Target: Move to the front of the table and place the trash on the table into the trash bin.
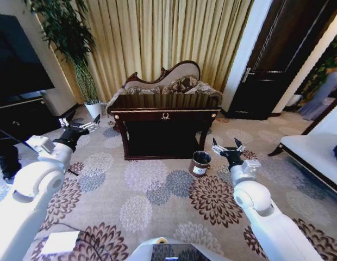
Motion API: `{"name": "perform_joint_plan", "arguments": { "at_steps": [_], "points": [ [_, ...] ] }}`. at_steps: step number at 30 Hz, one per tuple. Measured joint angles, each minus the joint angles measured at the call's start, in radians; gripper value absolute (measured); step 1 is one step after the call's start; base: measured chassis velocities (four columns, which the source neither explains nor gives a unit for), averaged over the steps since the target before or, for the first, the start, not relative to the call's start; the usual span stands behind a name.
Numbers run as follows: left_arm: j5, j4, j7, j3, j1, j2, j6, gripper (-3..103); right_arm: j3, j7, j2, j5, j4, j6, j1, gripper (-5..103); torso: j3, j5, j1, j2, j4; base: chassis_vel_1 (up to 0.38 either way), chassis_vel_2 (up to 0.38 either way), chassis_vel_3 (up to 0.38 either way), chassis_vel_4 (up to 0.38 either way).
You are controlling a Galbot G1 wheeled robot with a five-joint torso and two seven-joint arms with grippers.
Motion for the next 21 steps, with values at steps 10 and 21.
{"name": "perform_joint_plan", "arguments": {
  "at_steps": [10,21],
  "points": [
    [0.000,-0.005,-0.005,0.003,0.004,-0.010,-0.001,100,-0.002,-0.001,0.004,-0.007,-0.006,0.013,-0.004,100,0.000,0.0004,0.001,0.000,0.0001,0.016,-0.006,-0.022,0.001],
    [-0.017,-0.044,-0.032,-0.018,0.030,-0.037,0.009,100,0.006,0.010,0.011,0.000,0.044,0.007,-0.030,100,0.000,0.0002,0.000,0.000,0.0003,0.000,0.000,0.000,0.000]
  ]
}}
